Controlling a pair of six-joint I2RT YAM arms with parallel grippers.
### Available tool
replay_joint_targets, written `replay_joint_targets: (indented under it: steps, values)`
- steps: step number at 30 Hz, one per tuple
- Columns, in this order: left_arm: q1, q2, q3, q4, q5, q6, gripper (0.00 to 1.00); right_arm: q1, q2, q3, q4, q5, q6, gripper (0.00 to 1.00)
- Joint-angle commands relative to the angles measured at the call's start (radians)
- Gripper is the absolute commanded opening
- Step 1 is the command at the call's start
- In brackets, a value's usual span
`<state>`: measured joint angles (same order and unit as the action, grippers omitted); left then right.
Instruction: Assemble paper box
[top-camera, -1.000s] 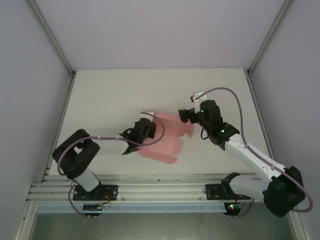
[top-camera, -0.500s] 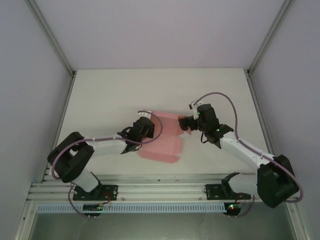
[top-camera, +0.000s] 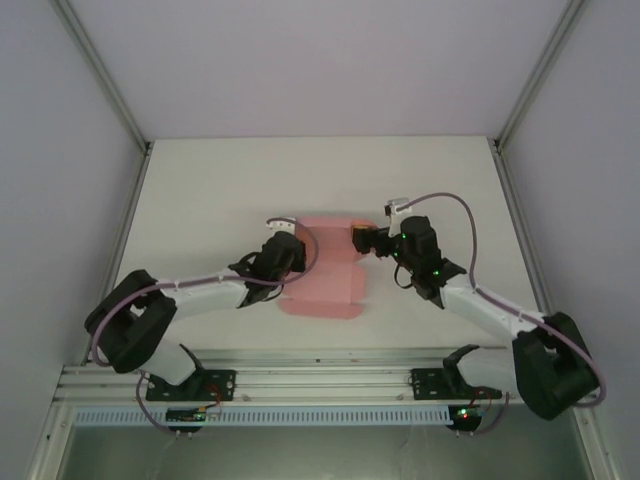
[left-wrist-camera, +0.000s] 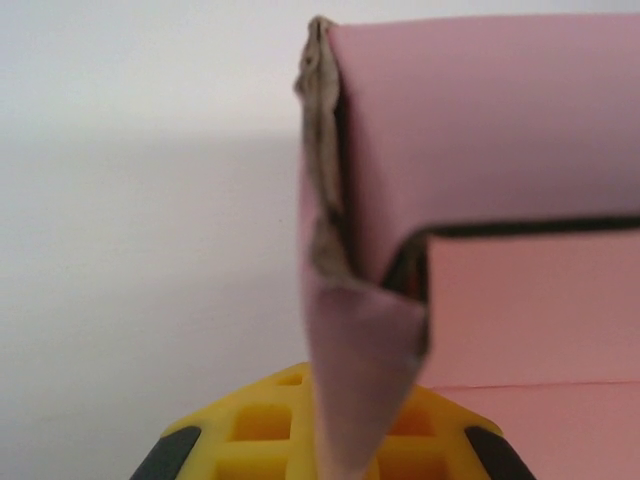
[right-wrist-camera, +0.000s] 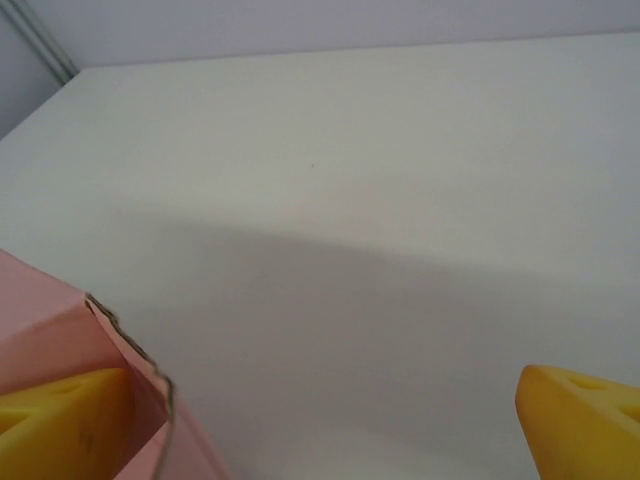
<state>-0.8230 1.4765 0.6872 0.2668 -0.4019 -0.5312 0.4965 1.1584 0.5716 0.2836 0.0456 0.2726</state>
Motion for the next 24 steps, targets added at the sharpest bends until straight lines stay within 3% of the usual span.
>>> replay_joint_targets:
  steps: [1, 5, 11, 19, 24]
  values:
    - [-0.006, -0.056, 0.005, -0.041, -0.062, -0.033, 0.00, 0.003, -0.106, -0.024, -0.155, 0.110, 0.033, 0.99]
    - [-0.007, -0.086, 0.009, -0.077, -0.082, -0.051, 0.00, 0.004, -0.195, -0.066, -0.287, 0.105, 0.031, 1.00]
    - [-0.006, -0.101, 0.018, -0.084, -0.051, -0.042, 0.00, 0.003, -0.230, -0.130, -0.218, 0.071, 0.032, 1.00]
    - [-0.006, -0.101, 0.009, -0.060, -0.002, -0.041, 0.00, 0.003, -0.100, -0.089, -0.086, 0.047, 0.031, 1.00]
    - [-0.006, -0.094, 0.009, -0.045, 0.018, -0.031, 0.00, 0.012, -0.007, -0.057, 0.059, -0.048, 0.036, 0.99]
